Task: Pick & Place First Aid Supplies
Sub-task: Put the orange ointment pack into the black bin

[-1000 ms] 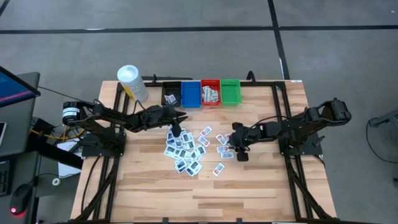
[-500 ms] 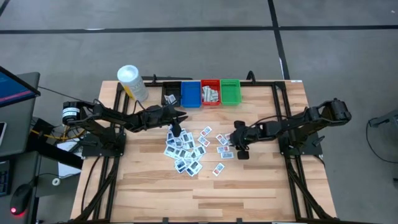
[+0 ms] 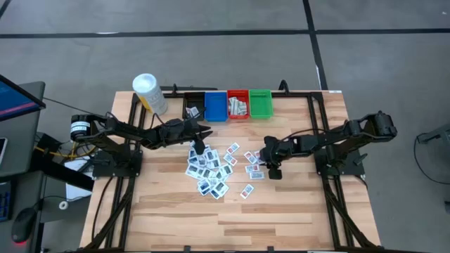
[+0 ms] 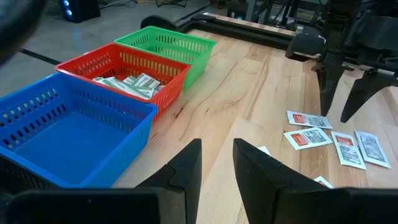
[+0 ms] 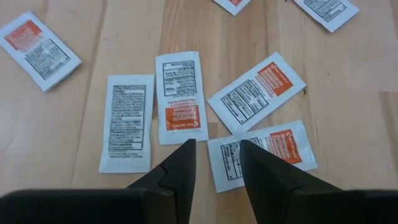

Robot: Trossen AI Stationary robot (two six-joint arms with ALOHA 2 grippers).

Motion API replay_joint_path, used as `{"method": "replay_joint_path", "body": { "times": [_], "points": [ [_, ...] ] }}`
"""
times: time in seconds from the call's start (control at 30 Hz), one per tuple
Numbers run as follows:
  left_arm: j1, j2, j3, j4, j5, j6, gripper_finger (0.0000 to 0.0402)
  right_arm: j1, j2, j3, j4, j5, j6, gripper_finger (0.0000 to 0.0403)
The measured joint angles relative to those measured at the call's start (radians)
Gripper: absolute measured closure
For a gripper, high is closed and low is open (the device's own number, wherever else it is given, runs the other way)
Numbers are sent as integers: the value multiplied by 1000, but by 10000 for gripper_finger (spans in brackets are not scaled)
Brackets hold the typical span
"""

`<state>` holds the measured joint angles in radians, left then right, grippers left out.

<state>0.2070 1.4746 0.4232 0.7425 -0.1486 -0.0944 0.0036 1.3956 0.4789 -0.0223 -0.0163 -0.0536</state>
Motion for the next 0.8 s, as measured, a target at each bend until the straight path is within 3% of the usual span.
{"method": "replay_joint_path", "body": {
  "times": [0.23,0.57,0.8],
  "points": [
    [0,0,0,6,0,0,309,0,4,0,12,-13,-4,284],
    [0,0,0,7,0,0,309,-22,180,5,102,-18,-8,284],
    [0,0,0,7,0,0,309,-33,205,7,112,-20,-8,302]
  ]
}}
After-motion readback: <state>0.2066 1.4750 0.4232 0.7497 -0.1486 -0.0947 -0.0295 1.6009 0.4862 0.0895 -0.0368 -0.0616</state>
